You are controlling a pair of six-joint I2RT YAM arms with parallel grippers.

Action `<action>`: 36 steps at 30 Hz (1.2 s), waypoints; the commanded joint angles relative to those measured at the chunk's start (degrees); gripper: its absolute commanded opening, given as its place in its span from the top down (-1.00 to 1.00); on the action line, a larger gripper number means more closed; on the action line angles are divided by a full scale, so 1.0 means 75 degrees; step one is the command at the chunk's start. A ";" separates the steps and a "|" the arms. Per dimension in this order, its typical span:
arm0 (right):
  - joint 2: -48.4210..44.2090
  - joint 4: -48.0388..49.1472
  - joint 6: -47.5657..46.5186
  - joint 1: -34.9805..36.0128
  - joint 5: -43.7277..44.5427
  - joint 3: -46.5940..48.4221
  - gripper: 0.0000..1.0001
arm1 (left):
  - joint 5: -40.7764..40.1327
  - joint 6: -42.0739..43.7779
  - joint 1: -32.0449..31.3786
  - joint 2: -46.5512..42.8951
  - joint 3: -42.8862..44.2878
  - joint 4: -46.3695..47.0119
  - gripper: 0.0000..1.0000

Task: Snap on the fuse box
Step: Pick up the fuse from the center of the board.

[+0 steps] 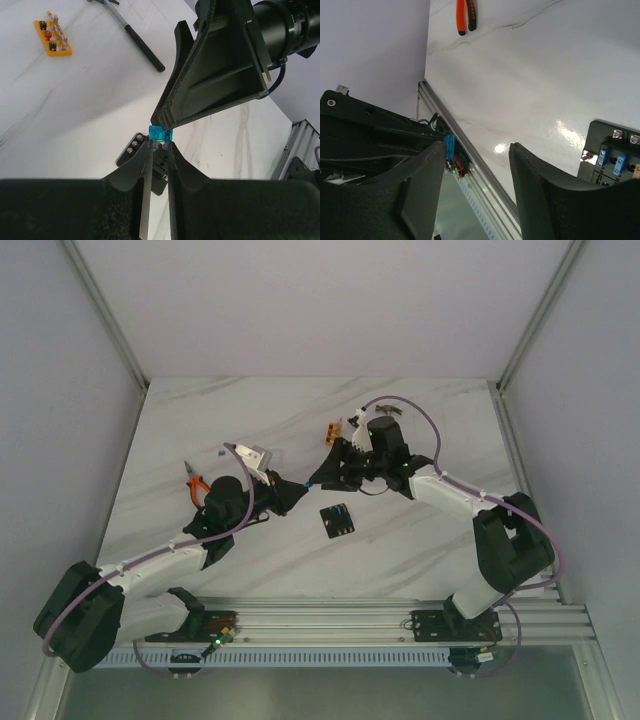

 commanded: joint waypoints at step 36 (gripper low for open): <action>-0.0344 0.1505 0.0720 -0.0094 -0.1187 -0.0473 1.00 | 0.0166 0.0092 -0.0312 -0.0122 -0.0084 0.0596 0.64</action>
